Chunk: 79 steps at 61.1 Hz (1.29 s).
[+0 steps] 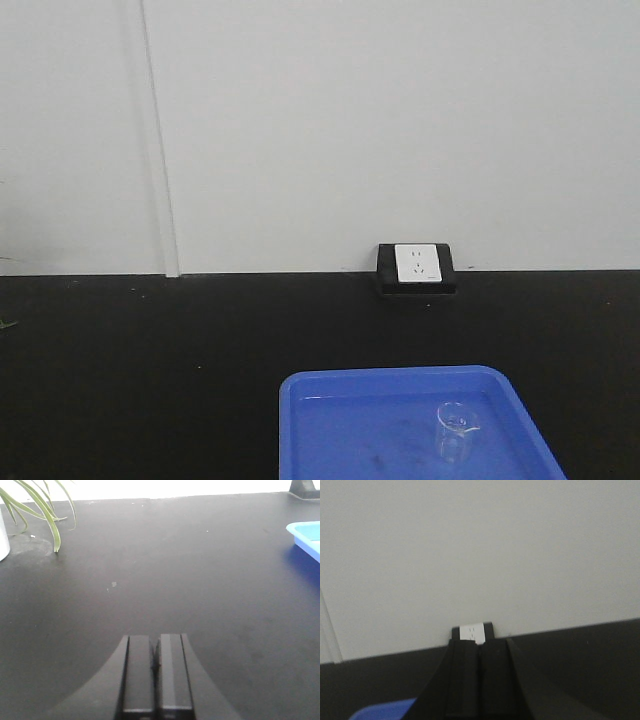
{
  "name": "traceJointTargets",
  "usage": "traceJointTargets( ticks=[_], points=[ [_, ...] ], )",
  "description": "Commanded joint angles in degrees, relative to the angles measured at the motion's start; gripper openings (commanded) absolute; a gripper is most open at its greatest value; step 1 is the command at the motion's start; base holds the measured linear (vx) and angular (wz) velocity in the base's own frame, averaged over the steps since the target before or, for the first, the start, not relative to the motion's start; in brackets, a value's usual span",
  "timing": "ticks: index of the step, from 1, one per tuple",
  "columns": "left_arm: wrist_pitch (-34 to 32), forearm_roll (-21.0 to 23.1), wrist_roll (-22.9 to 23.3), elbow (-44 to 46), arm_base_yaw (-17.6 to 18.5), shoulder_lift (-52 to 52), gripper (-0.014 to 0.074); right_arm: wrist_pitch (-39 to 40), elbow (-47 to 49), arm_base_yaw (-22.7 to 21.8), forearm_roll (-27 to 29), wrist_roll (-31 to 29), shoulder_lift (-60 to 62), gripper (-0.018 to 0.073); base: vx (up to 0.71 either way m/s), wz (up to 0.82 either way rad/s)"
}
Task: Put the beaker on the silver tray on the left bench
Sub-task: 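Move the right gripper toward the clear beaker in the blue tray, then lower the open right gripper around the beaker and close it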
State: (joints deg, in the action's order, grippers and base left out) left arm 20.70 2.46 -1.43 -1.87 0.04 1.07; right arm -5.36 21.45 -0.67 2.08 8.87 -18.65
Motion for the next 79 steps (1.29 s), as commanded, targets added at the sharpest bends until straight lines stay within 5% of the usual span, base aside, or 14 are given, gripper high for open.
traceJointTargets(
  ticks=[1,24,51,64,79],
  points=[
    [-4.58,0.46,0.03,-1.19,0.14,0.45,0.0001,2.98,1.94,-0.35,-1.07,-1.29,-4.64,-0.0006,0.0,0.0],
    [-4.58,0.46,0.03,-1.19,0.14,0.45,0.0001,5.36,1.94,-0.35,-1.64,-1.23,-16.82,0.0069,0.0,0.0],
    [-4.58,0.46,0.03,-1.19,0.14,0.45,0.0001,16.44,1.94,-0.35,-1.64,-1.09,-26.85,0.0489,0.0,0.0],
    [-4.58,0.46,0.03,-1.19,0.14,0.45,0.0001,25.66,1.94,-0.35,-2.08,-1.26,-37.3,0.0549,0.0,0.0],
    [-4.58,0.46,0.03,-1.19,0.14,0.45,0.0001,37.02,1.94,0.67,-15.45,-1.05,-52.15,0.0548,0.0,0.0]
  ],
)
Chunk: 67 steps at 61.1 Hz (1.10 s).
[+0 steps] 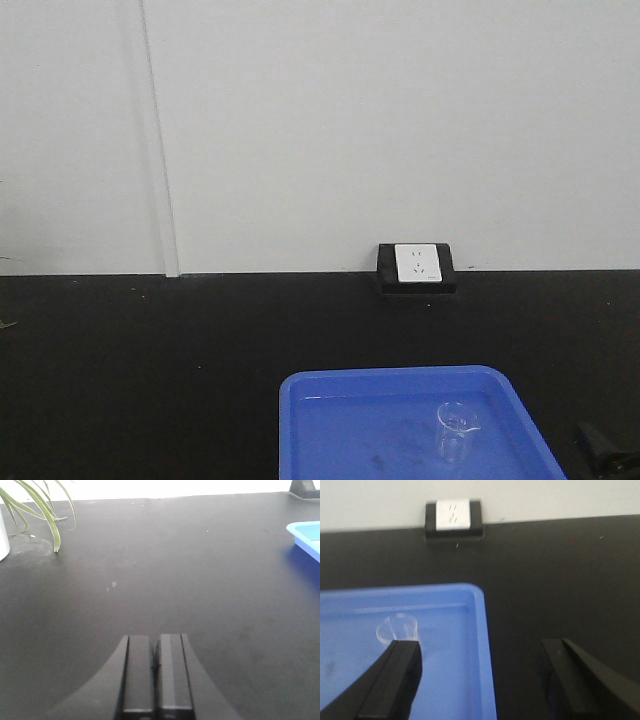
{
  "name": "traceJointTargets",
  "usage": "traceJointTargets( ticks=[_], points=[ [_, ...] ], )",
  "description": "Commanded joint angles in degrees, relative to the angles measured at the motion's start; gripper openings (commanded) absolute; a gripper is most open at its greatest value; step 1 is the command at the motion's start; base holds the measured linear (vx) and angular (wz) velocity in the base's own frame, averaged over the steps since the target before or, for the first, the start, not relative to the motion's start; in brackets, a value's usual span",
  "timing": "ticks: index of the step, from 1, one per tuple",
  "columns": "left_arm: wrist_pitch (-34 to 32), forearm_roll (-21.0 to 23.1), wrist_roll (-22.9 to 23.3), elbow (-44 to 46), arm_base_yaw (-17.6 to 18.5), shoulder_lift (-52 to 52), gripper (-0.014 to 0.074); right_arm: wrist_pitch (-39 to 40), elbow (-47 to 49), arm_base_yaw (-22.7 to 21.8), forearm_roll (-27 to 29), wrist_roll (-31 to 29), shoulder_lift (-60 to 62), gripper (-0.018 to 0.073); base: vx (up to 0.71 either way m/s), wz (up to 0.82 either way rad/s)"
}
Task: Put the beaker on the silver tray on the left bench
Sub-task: 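Lower the open right gripper around the beaker and close it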
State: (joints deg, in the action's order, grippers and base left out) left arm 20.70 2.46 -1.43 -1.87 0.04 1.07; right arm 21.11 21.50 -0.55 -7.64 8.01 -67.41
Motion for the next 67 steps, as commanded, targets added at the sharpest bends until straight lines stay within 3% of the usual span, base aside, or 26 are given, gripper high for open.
traceJointTargets(
  ticks=[1,9,22,36,52,67],
  points=[
    [-4.58,0.46,0.03,-1.19,0.14,0.45,0.0001,12.56,1.9,0.87,-7.22,-0.25,-4.77,0.0548,0.0,0.0],
    [-4.58,0.46,0.03,-1.19,0.14,0.45,0.0001,25.18,1.9,1.75,-15.6,-0.29,-13.7,0.0548,0.0,0.0],
    [-4.58,0.46,0.03,-1.19,0.14,0.45,0.0001,34.84,2.28,1.75,-16.17,-0.29,-25.82,0.0548,0.0,0.0],
    [-4.58,0.46,0.03,-1.19,0.14,0.45,0.0001,35.03,9.03,1.75,-20.53,-0.41,-34.96,0.0548,0.0,0.0],
    [-4.58,0.46,0.03,-1.19,0.14,0.45,0.0001,31.6,19.36,1.75,-21.28,0.04,-42.53,0.0548,0.0,0.0],
    [-4.58,0.46,0.03,-1.19,0.14,0.45,0.0001,29.48,26.92,1.75,-25.8,4.28,-47.88,0.0548,0.0,0.0]
  ],
)
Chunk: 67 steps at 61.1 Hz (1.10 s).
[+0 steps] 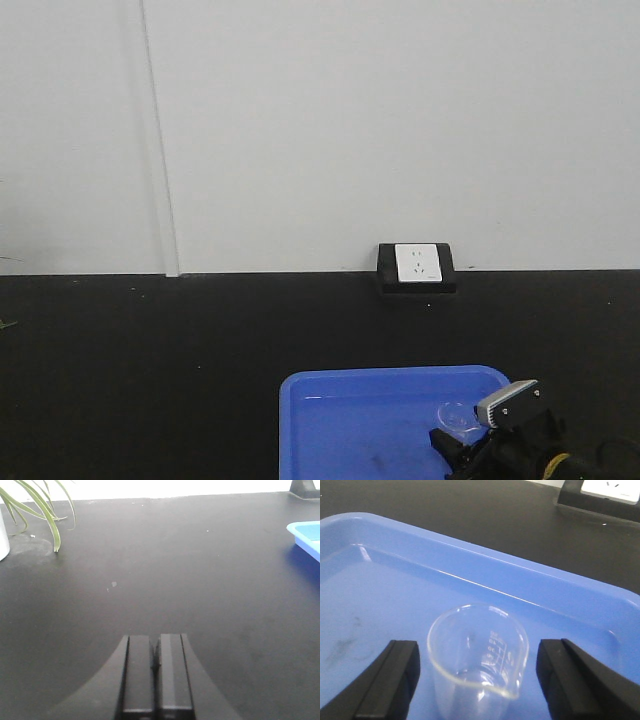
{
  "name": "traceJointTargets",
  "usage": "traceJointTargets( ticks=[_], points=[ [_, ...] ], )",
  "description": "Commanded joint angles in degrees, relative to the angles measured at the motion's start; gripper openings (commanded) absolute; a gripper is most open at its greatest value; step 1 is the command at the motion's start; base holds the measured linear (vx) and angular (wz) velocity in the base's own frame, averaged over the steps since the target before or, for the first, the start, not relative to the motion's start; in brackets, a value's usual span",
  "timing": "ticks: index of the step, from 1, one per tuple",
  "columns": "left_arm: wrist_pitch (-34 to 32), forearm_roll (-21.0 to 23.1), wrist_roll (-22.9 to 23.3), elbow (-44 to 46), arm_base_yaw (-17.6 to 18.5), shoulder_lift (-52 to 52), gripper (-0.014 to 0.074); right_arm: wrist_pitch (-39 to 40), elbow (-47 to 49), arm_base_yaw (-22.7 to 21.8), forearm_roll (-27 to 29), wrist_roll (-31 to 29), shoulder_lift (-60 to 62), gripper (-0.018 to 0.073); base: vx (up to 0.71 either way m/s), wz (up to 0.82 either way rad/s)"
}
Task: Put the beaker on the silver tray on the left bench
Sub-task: 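Lower the open right gripper around the beaker and close it, then lift the beaker up out of the blue tray with the right gripper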
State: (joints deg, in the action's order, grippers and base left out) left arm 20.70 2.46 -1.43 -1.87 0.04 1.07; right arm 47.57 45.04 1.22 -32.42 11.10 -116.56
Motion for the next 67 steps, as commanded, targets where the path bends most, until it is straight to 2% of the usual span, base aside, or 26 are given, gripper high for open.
traceJointTargets(
  ticks=[1,20,31,39,50,56,62,67],
  points=[
    [-4.58,0.46,0.03,-1.19,0.14,0.45,0.0001,2.91,3.77,-0.03,-1.11,1.37,0.97,0.0548,0.0,0.0],
    [-4.58,0.46,0.03,-1.19,0.14,0.45,0.0001,1.31,9.93,-0.03,-2.84,7.28,-4.04,0.0548,0.0,0.0],
    [-4.58,0.46,0.03,-1.19,0.14,0.45,0.0001,-0.1,10.45,-0.03,-5.58,7.48,-4.47,0.052,0.0,0.0],
    [-4.58,0.46,0.03,-1.19,0.14,0.45,0.0001,-0.19,10.45,-0.03,-6.08,7.89,-4.31,0.0417,0.0,0.0],
    [-4.58,0.46,0.03,-1.19,0.14,0.45,0.0001,0.16,10.45,-0.03,-7.98,12.38,-1.56,0.0191,0.0,0.0],
    [-4.58,0.46,0.03,-1.19,0.14,0.45,0.0001,0.1,10.45,-0.03,-13.28,14.14,1.67,0.0071,0.0,0.0],
    [-4.58,0.46,0.03,-1.19,0.14,0.45,0.0001,0.1,10.45,0.03,-19.6,17.12,5.08,-0.0013,0.0,0.0],
    [-4.58,0.46,0.03,-1.19,0.14,0.45,0.0001,-0.37,10.45,1.13,-22.57,21.39,8.77,-0.0017,0.0,0.0]
  ],
)
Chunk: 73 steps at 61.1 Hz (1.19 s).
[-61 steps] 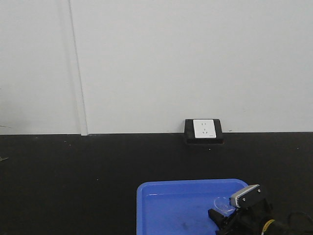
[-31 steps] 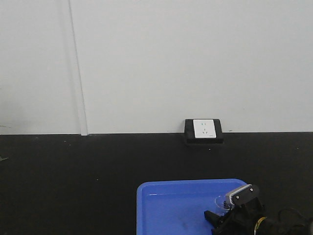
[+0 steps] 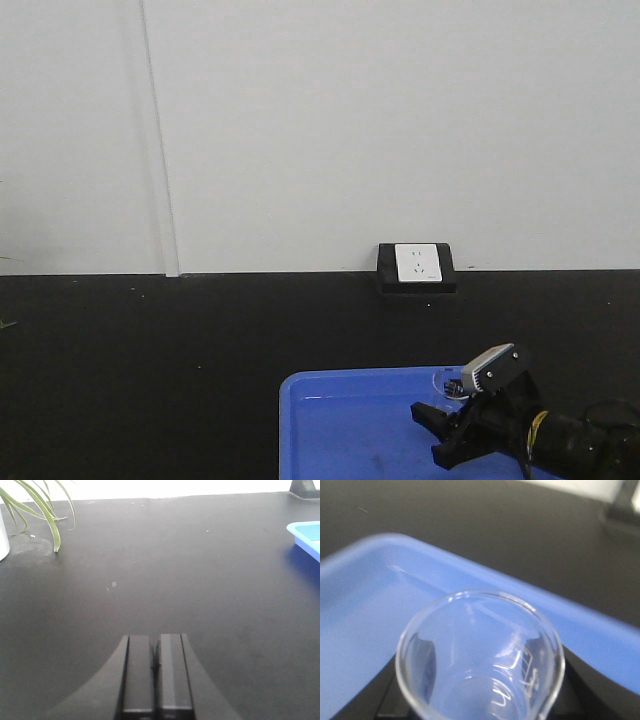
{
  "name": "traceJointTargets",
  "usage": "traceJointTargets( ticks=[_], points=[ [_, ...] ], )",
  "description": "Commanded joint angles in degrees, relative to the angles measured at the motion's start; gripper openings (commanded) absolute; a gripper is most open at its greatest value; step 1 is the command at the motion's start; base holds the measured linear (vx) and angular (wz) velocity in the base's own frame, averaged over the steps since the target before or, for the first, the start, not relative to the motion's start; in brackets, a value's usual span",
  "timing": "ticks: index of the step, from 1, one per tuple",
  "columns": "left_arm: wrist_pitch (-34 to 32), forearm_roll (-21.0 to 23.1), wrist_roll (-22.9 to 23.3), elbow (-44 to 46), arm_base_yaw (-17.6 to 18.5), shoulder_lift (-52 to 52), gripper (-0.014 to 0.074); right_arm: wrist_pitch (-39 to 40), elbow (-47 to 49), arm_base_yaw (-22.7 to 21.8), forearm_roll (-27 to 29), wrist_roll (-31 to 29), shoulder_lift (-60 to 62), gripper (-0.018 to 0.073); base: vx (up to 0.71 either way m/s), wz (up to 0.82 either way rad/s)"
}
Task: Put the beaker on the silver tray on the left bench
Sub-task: 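Lift the beaker up out of the blue tray with the right gripper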
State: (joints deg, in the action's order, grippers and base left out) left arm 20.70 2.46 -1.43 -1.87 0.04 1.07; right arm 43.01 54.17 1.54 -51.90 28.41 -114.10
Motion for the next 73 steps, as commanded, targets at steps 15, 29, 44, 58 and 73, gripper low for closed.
traceJointTargets(
  ticks=[15,29,44,58,73],
  points=[
    [-4.58,0.46,0.03,-1.19,0.14,0.45,0.0001,-8.46,6.16,11.31,-4.17,13.99,14.49,-0.0015,0.0,0.0],
    [-4.58,0.46,0.03,-1.19,0.14,0.45,0.0001,-16.81,13.16,21.36,-4.34,21.21,18.93,-0.0015,0.0,0.0],
    [-4.58,0.46,0.03,-1.19,0.14,0.45,0.0001,-22.93,13.89,26.33,-4.48,21.6,21.32,-0.0015,0.0,0.0],
    [-4.52,0.46,0.03,-1.13,0.14,0.45,0.0001,-23.33,13.89,26.27,-4.48,21.6,21.4,-0.0014,0.0,0.0],
    [-4.52,0.46,0.03,-1.13,0.14,0.45,0.0001,-23.33,13.89,26.27,-4.48,21.6,21.4,-0.0014,0.0,0.0]
  ],
)
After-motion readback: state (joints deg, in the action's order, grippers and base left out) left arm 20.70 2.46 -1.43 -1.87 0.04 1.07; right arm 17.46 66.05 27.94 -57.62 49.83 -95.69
